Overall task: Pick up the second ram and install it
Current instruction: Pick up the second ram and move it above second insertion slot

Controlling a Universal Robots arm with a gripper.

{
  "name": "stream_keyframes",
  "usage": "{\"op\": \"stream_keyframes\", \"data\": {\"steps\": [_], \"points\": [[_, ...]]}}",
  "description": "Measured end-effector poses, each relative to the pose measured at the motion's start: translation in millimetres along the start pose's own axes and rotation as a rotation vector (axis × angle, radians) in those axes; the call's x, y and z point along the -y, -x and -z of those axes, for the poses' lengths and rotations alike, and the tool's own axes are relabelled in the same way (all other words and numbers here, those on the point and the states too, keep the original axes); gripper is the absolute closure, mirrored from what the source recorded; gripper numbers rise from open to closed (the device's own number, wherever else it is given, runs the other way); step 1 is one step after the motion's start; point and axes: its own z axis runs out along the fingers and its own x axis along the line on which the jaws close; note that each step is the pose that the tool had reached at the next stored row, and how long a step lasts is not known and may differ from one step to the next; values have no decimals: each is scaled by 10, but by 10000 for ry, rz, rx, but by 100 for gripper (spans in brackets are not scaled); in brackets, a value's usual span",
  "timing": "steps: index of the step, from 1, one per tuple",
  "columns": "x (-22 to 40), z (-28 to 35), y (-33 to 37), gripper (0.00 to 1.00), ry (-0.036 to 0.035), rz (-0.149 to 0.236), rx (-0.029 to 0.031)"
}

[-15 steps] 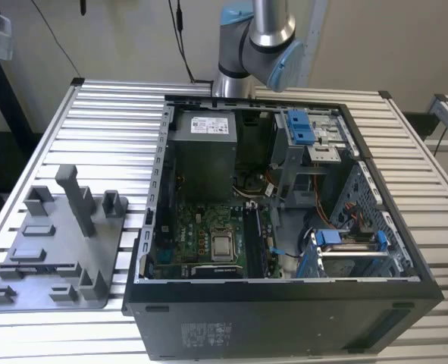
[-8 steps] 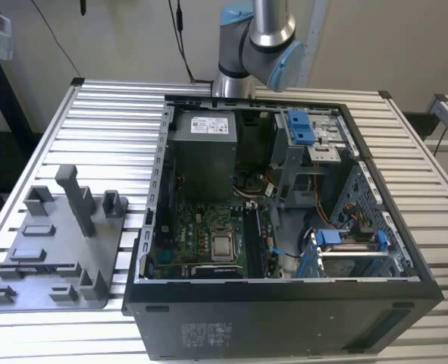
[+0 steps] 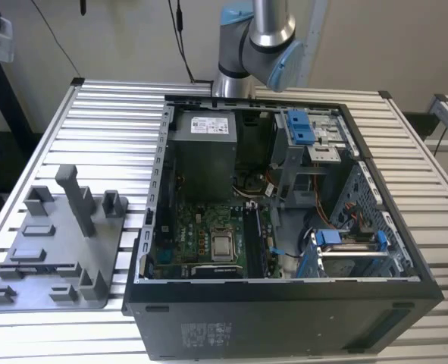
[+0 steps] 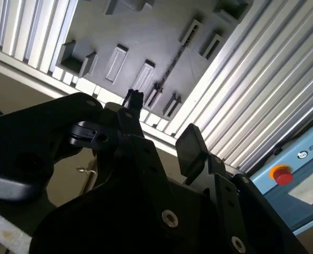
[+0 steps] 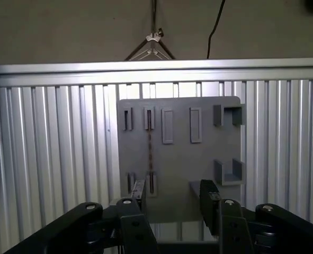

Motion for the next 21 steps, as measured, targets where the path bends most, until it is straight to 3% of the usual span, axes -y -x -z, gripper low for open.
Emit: {"op": "stream_keyframes", "data": {"steps": [4,21], "points": [[2,-45,-2,46,7,5,166],[9,-273,-20,46,-5,267,168]]}}
